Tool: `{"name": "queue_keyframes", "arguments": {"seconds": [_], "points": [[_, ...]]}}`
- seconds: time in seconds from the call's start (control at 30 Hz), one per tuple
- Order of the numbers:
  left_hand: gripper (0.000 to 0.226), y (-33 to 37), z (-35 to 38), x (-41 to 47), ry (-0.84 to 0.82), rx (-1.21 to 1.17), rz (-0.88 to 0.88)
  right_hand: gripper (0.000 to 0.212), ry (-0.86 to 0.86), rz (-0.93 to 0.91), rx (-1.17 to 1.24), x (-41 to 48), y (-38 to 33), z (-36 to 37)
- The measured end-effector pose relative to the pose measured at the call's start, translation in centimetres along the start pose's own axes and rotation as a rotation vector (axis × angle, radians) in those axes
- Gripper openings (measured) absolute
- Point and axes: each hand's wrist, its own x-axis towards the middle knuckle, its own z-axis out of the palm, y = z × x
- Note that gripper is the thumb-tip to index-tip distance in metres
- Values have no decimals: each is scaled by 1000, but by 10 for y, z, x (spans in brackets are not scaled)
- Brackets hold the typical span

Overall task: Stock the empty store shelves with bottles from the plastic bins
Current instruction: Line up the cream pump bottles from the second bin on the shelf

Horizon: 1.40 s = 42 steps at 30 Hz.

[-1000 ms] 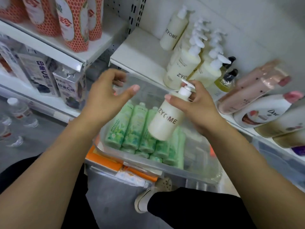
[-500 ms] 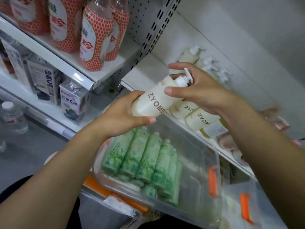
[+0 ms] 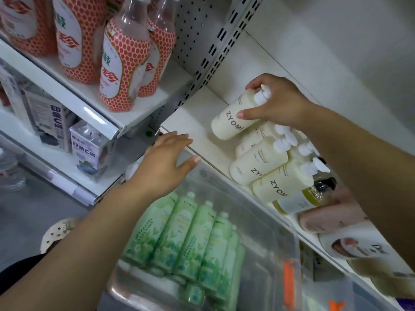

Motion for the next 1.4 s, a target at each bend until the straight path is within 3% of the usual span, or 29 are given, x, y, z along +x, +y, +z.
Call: {"name": "queue_keyframes", "arguments": {"seconds": [0.17, 0.27, 0.47, 0.63, 0.83, 1.13, 1.27, 1.4], "points": [[62, -2, 1, 9, -96, 124, -44, 65, -88, 13, -53, 38, 28, 8], [71, -3, -2, 14, -156, 103, -63, 63, -95, 21, -63, 53, 34, 7], [95, -10, -5, 24, -134, 71, -60, 65, -107, 6, -171, 73, 38, 1], [81, -12, -9, 31, -109, 39, -56, 64, -104, 24, -179, 79, 42, 3], [88, -19, -11, 33, -99, 18, -29, 62, -123, 46, -251, 75, 52, -3], [80, -10, -13, 21, -85, 29, -40, 71, -37, 66, -255, 68, 53, 4], [83, -7, -16, 19, -77, 37, -40, 90, -78, 72, -340, 60, 40, -3], [83, -6, -17, 17, -33, 43, -40, 84, 82, 21, -208, 26, 16, -3]]}}
